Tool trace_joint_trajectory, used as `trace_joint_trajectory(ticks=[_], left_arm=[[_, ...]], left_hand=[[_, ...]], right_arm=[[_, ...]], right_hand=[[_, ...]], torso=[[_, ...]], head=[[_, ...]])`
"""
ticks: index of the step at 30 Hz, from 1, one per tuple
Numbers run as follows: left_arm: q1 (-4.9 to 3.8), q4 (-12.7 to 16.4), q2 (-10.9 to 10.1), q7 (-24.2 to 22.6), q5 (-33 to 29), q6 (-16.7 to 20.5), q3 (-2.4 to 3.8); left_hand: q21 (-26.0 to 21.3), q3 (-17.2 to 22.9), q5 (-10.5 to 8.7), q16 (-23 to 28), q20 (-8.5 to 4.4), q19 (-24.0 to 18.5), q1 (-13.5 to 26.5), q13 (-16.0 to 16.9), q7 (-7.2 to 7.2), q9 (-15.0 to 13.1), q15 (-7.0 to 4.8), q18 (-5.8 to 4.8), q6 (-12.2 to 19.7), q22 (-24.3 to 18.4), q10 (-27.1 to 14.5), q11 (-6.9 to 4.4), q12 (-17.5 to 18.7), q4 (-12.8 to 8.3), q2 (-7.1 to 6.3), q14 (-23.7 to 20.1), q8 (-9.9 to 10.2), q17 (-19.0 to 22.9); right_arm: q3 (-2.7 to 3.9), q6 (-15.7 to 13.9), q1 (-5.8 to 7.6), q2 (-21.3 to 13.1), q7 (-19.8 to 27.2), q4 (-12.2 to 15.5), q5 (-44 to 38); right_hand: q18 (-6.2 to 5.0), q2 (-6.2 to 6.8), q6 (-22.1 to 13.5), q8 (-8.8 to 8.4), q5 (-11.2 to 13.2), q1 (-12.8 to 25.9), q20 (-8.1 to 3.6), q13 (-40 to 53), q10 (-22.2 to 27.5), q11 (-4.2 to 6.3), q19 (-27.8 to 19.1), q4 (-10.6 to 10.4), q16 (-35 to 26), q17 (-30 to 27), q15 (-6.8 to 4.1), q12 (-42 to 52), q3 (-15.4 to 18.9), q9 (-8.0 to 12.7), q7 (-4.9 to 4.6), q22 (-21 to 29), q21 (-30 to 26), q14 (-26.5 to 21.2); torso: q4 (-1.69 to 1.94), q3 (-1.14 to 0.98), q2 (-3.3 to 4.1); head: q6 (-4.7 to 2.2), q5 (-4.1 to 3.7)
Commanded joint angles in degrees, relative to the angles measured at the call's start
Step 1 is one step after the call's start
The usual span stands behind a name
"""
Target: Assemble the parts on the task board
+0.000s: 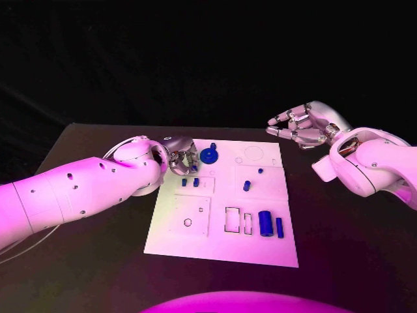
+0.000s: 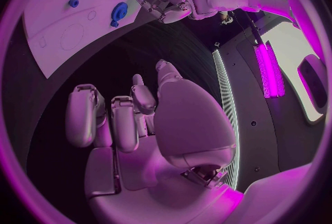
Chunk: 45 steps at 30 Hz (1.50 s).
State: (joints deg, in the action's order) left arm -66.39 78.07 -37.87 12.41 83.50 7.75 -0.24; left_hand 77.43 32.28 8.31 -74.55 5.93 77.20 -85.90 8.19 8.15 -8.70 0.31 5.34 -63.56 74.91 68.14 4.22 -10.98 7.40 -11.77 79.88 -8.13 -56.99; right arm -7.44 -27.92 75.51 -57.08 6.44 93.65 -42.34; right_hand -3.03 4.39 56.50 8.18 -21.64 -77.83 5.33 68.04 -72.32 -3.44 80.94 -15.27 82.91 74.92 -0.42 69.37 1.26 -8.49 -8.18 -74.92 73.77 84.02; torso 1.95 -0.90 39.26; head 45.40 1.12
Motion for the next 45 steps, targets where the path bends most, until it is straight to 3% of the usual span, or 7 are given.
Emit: trace_joint_trajectory(ticks=[1, 22, 45], left_arm=[[0.10, -0.12, 0.12, 0.90, 0.88, -0.79, -0.02], [0.10, 0.21, 0.07, 1.04, 0.95, 1.43, -0.01], [0.17, -0.27, 0.58, 1.70, -0.52, -1.07, -0.04]], left_hand=[[0.08, 0.08, -0.23, 0.21, -0.19, 0.28, 0.35, 0.10, -0.11, 0.05, -0.14, -1.12, -0.49, 1.90, 0.37, 0.04, 0.39, -0.24, 0.12, 0.00, 0.22, 0.10], [1.25, -0.07, -0.24, -0.16, -0.62, 1.47, 0.33, 0.87, -0.72, -0.26, -0.74, -1.48, -2.30, 3.18, 2.16, -0.66, 0.16, -1.23, 0.73, 0.45, -0.16, 0.07], [0.96, -0.27, -0.32, -0.44, -0.69, 1.20, 0.82, 0.91, -0.56, -0.15, -0.67, -1.40, -1.96, 2.89, 1.81, -0.50, 0.61, -1.24, 0.56, 0.64, 0.24, -0.37]], right_arm=[[0.00, 0.21, -0.04, 0.03, 0.40, 0.08, -0.47], [0.00, 0.20, -0.05, 0.10, 0.46, 0.00, -0.47], [0.00, 0.04, -0.07, 0.03, 0.57, 0.00, -0.47]], right_hand=[[-0.87, -0.41, -0.03, 0.20, -0.29, 0.13, 0.08, 0.04, -0.02, 0.10, -0.27, 0.00, -0.17, 5.46, -0.40, 0.11, 0.18, -0.02, 0.10, -5.25, -0.11, 3.47], [-0.87, -0.41, -0.03, 0.20, -0.29, 0.13, 0.08, 0.04, -0.02, 0.10, -0.27, 0.00, -0.17, 5.46, -0.40, 0.11, 0.18, -0.02, 0.10, -5.25, -0.11, 3.47], [-0.87, -0.41, -0.03, 0.20, -0.29, 0.13, 0.08, 0.04, -0.02, 0.10, -0.27, 0.00, -0.17, 5.46, -0.40, 0.11, 0.18, -0.02, 0.10, -5.25, -0.11, 3.47]], torso=[[0.01, 0.02, 0.03], [-0.02, 0.03, -0.01], [0.01, -0.02, 0.00]], head=[[0.04, -0.01], [0.12, 0.23], [0.24, 0.13]])
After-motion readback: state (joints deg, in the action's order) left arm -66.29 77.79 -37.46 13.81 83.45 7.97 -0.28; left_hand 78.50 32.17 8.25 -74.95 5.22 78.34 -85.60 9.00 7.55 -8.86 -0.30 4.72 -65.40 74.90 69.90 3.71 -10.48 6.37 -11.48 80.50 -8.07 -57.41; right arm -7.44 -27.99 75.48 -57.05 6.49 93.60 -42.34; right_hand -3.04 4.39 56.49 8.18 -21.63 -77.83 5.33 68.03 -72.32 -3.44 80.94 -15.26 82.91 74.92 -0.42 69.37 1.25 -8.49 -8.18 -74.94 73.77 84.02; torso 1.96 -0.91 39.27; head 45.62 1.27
